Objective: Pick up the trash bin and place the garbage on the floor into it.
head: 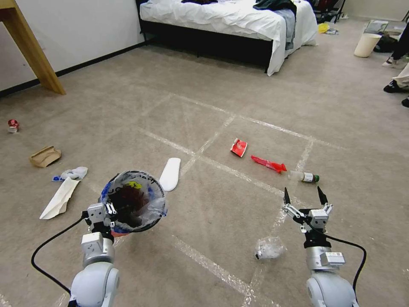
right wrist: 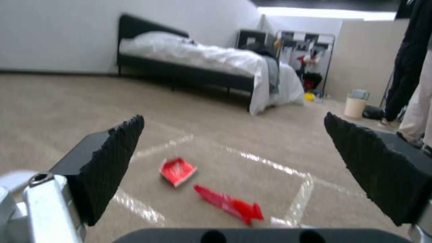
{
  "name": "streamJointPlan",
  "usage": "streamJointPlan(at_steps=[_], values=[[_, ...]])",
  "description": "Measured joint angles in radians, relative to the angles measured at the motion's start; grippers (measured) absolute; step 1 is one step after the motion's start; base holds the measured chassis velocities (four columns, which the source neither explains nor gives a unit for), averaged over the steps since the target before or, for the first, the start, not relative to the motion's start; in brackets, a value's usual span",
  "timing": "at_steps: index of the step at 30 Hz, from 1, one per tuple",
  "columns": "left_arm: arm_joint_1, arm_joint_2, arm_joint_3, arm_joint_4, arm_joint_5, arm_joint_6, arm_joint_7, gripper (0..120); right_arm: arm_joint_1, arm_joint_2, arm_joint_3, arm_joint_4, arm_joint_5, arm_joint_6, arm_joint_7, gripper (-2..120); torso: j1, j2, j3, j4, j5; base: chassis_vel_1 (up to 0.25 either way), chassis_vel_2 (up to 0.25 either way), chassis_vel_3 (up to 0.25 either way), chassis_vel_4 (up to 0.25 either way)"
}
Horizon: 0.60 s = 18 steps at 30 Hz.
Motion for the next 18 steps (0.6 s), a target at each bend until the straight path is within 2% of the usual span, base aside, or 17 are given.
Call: streamJointPlan(at_steps=[7, 10, 11, 12, 13, 15, 16, 18], values=[[-0.010, 0.006, 0.000, 0.017, 0.007, 0.003, -0.002, 4, 0.013, -0.045, -0.015, -0.002, 0.018, -0.046, 0.018, 100, 0.000, 0.000, 0.000, 0.0001, 0.0001, 0.000, 0.000, 0.000, 0.000], [-0.019, 0.001, -0.008, 0.032, 0.005, 0.004, -0.002, 4, 0.031, -0.112, -0.040, -0.017, 0.029, -0.098, 0.037, 100, 0.000, 0.000, 0.000, 0.0001, 0.0003, 0.000, 0.000, 0.000, 0.000], [-0.019, 0.001, -0.008, 0.032, 0.005, 0.004, -0.002, 4, 0.031, -0.112, -0.040, -0.017, 0.029, -0.098, 0.037, 100, 0.000, 0.000, 0.000, 0.0001, 0.0003, 0.000, 0.000, 0.000, 0.000], [-0.022, -0.001, -0.011, 0.038, 0.005, 0.003, -0.002, 4, 0.036, -0.150, -0.047, -0.021, 0.040, -0.120, 0.039, 100, 0.000, 0.000, 0.000, 0.0002, 0.0003, 0.000, 0.000, 0.000, 0.000], [-0.022, -0.001, -0.011, 0.038, 0.005, 0.003, -0.002, 4, 0.036, -0.150, -0.047, -0.021, 0.040, -0.120, 0.039, 100, 0.000, 0.000, 0.000, 0.0002, 0.0003, 0.000, 0.000, 0.000, 0.000], [-0.028, -0.004, -0.019, 0.049, 0.000, 0.002, -0.001, 4, 0.040, -0.275, -0.052, -0.034, 0.080, -0.194, 0.024, 100, 0.000, 0.000, 0.000, 0.0004, 0.0001, 0.000, 0.000, 0.000, 0.000], [-0.028, -0.004, -0.019, 0.049, 0.000, 0.002, -0.001, 4, 0.040, -0.275, -0.052, -0.034, 0.080, -0.194, 0.024, 100, 0.000, 0.000, 0.000, 0.0004, 0.0001, 0.000, 0.000, 0.000, 0.000], [-0.038, -0.005, -0.024, 0.059, -0.004, 0.001, 0.000, 4, 0.038, -0.386, -0.043, -0.060, 0.118, -0.276, -0.068, 100, 0.000, 0.000, 0.000, 0.0000, 0.0001, 0.000, 0.000, 0.000, 0.000]])
